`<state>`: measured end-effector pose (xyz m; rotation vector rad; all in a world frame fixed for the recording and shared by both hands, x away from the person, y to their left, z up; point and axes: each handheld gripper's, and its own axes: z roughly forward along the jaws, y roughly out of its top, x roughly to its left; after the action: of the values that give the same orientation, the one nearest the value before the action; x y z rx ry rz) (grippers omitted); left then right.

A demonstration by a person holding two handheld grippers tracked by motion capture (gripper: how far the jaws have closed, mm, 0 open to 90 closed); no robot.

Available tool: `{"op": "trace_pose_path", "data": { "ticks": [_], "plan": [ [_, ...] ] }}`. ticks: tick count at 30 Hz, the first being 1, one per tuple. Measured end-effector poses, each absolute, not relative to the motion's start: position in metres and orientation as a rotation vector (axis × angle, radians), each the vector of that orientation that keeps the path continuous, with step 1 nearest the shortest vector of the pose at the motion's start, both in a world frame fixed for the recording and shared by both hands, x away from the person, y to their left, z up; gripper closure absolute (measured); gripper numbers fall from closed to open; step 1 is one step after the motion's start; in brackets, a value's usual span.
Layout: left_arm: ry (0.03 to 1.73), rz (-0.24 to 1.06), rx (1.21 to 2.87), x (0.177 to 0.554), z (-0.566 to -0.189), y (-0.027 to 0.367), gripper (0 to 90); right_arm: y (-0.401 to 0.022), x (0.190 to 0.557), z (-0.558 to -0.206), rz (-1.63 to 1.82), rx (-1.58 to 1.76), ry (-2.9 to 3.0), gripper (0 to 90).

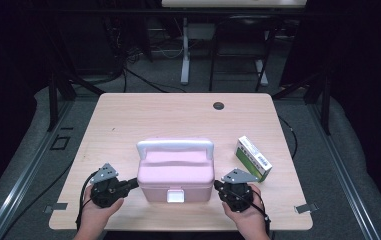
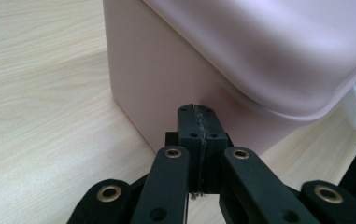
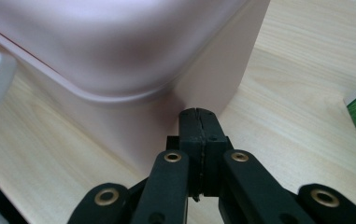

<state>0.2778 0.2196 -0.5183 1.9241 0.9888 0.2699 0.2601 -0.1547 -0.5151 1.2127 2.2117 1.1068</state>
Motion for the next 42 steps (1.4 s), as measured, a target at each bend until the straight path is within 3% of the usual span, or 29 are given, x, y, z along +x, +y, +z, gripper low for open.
{"op": "trace_pose_path", "data": {
  "ticks": [35,37,39,42],
  "plan": [
    [1.020,0.217,1.882,0.262,-0.521,0.232,90.0,-0.148,0.243,-0.514,1.106,1.195,2.246,90.0],
    [1.019,0.213,1.879,0.264,-0.521,0.232,90.0,-0.148,0.245,-0.515,1.099,1.187,2.249,89.4],
    [1.014,0.217,1.879,0.264,-0.522,0.233,88.5,-0.150,0.248,-0.518,1.083,1.192,2.246,81.3],
    [1.023,0.217,1.880,0.266,-0.523,0.235,83.7,-0.153,0.250,-0.520,1.105,1.213,2.256,80.9]
  ]
}}
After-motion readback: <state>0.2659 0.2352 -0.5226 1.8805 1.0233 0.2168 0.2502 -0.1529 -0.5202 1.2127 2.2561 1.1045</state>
